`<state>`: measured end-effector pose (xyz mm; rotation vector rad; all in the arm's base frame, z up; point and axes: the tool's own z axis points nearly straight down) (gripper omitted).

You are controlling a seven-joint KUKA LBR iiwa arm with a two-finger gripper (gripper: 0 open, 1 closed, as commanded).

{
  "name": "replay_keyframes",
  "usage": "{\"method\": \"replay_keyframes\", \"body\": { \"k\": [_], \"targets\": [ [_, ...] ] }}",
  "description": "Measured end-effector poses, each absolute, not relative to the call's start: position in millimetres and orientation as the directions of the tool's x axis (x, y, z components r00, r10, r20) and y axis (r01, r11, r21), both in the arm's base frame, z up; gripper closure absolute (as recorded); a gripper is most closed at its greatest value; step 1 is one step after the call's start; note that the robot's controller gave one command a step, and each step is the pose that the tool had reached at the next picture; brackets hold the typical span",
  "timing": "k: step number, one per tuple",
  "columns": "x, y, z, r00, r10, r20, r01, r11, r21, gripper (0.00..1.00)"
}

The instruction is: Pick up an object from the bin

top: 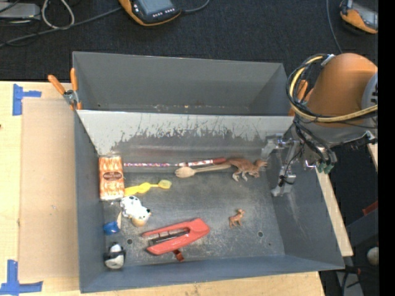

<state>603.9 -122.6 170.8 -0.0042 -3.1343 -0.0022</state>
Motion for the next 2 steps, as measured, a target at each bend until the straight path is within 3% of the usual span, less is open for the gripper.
{"method": "replay_keyframes", "body": {
  "k": [1, 2],
  "targets": [
    [605.3, -122.0, 175.9, -1.000, 0.000, 0.000, 0.000, 1.000, 0.000, 0.00],
    [582.6, -54.0, 119.1, -1.000, -0.020, -0.001, -0.020, 1.000, 0.000, 0.00]
  ]
}}
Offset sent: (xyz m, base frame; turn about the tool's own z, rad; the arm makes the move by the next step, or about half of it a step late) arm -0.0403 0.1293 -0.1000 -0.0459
